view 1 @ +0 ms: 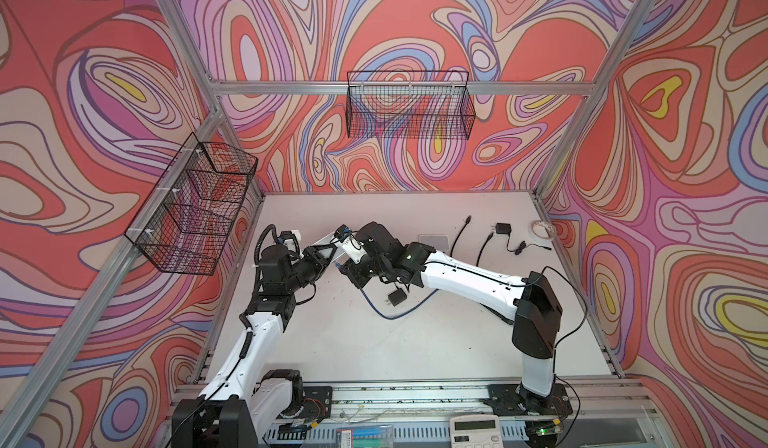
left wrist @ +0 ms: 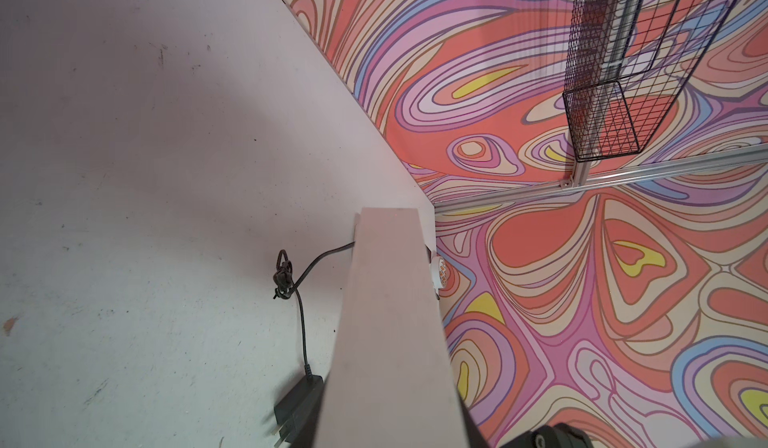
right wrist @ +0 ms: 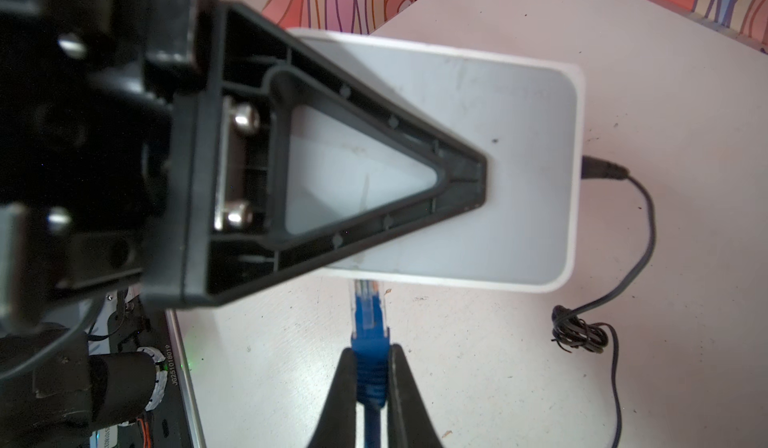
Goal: Insert the plug into the switch port
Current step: 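Hold the blue plug in the port while the left gripper steadies the switch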
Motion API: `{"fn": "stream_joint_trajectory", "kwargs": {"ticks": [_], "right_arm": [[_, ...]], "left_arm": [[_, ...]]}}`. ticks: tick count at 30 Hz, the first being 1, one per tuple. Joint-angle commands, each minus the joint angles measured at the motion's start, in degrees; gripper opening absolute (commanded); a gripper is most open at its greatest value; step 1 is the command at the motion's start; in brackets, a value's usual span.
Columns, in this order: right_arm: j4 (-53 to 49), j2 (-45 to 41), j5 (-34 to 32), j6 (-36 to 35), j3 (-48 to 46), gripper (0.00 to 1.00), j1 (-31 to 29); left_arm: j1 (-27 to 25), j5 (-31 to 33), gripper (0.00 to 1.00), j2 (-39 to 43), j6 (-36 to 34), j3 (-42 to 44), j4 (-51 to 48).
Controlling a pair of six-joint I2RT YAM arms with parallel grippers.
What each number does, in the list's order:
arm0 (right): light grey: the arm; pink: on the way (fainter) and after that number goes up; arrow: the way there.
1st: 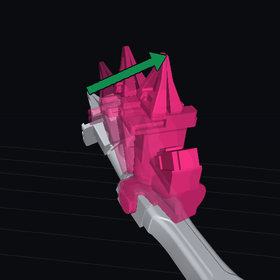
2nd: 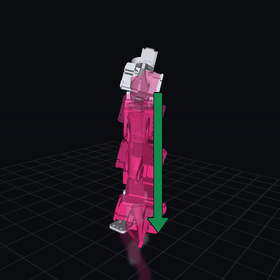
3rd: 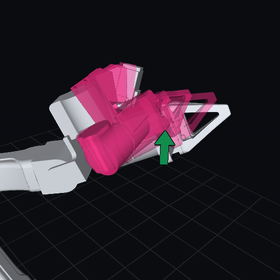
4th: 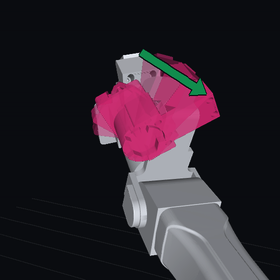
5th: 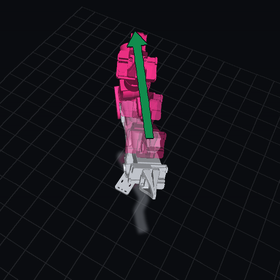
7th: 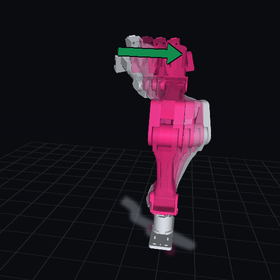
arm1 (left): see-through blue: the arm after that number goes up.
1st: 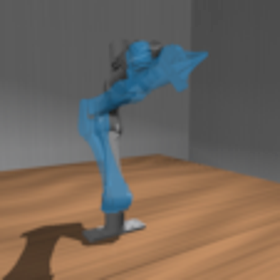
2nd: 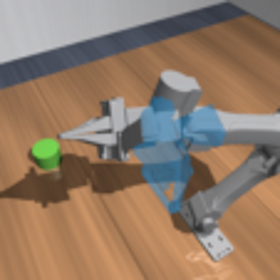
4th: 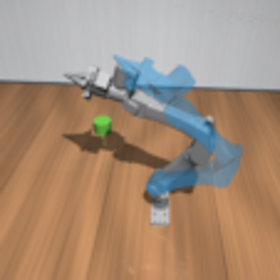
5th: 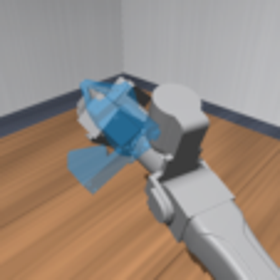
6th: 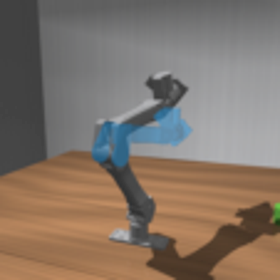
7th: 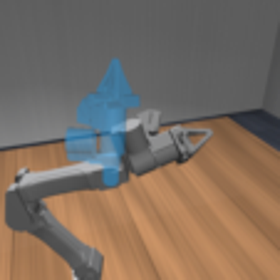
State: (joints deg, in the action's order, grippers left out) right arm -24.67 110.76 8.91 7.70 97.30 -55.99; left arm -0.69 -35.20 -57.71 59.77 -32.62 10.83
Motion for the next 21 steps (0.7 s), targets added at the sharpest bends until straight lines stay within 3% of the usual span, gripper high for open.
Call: {"fn": "stream_joint_trajectory", "kwargs": {"ticks": [1,14,21], "right_arm": [[19.72,-1.11,-2.94,1.68,0.78,0.0,1.91],[23.39,-4.23,-2.67,2.65,-3.4,0.0,3.8],[28.96,-3.75,-3.82,3.13,-3.35,0.0,3.85]], "left_arm": [[-2.74,-16.22,0.0,1.38,0.26,1.24,-2.56],[-2.74,-18.72,0.0,0.32,0.61,5.59,5.08],[-2.89,-19.02,0.0,-0.13,0.4,5.92,2.79]]}}
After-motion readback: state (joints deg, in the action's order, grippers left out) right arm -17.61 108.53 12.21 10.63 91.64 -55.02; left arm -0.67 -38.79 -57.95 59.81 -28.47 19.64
